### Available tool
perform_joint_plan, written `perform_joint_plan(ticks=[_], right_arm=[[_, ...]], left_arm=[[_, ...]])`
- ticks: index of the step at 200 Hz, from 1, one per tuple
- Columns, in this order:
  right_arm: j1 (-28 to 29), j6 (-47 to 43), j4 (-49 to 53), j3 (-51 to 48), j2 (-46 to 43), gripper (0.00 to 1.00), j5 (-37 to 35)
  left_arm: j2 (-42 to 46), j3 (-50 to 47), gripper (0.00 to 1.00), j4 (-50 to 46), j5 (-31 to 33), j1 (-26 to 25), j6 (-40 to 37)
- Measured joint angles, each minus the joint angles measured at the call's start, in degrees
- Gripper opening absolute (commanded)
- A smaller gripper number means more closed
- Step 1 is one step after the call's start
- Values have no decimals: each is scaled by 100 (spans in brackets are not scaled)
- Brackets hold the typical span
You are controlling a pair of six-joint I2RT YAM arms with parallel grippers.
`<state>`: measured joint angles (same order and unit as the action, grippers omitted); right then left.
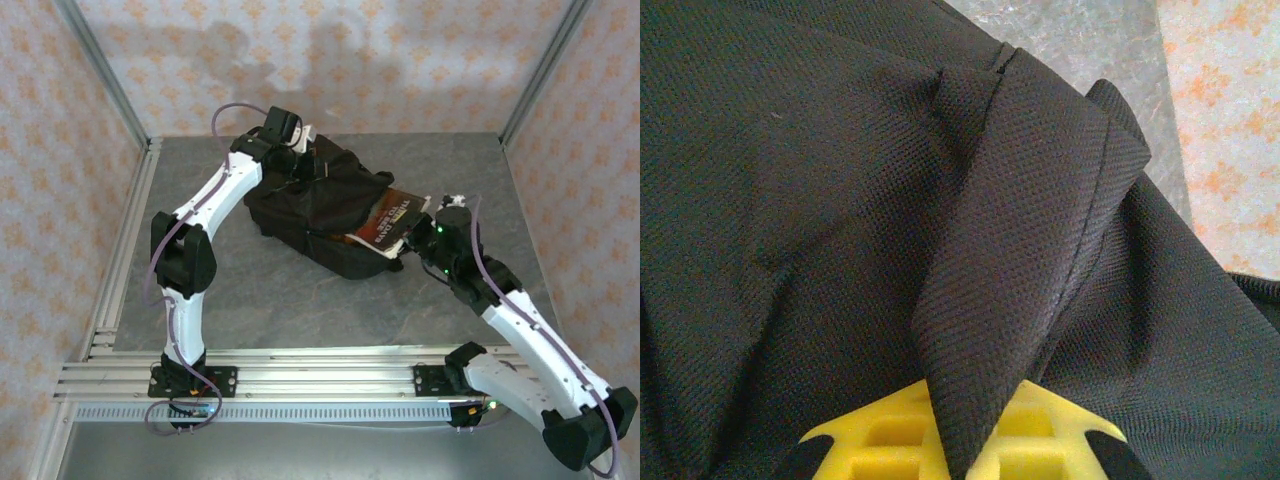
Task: Pack the student bag
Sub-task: Place the book in the student bag.
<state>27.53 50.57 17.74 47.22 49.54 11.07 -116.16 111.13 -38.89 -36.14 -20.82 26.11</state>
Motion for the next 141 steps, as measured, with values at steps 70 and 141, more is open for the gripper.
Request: perform_joint_plan(ticks=[70, 141], right_arm=[[-48, 625, -1674, -455, 553, 0, 675], [-48, 564, -3112, -472, 1891, 0, 907]], left_arm=[[22, -63, 0, 201, -221, 107, 413], [22, -90, 0, 256, -424, 133, 581]])
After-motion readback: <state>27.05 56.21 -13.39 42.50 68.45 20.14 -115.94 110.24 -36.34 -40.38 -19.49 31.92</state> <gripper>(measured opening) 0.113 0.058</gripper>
